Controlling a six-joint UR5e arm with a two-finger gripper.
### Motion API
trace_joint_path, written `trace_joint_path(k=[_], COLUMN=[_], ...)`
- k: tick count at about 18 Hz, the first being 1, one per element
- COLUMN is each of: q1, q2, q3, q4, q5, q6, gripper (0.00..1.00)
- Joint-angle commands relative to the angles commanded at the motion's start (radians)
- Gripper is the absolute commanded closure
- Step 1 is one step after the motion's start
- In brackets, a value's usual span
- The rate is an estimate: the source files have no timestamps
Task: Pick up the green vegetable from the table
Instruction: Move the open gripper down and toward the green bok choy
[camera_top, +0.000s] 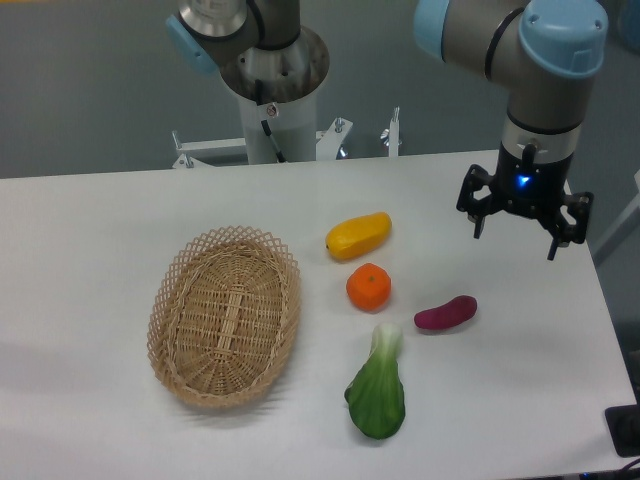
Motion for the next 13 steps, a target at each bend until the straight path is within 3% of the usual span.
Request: trace_joint_path(k=[8,13], q1=[-0.003,-0.014], q2=[-0.005,-0.009], q3=[-0.014,-0.054], q4=[0.0,0.009], q5=[-0.008,-0.018], q6=[-0.017,-0.113], gripper=[0.0,0.0])
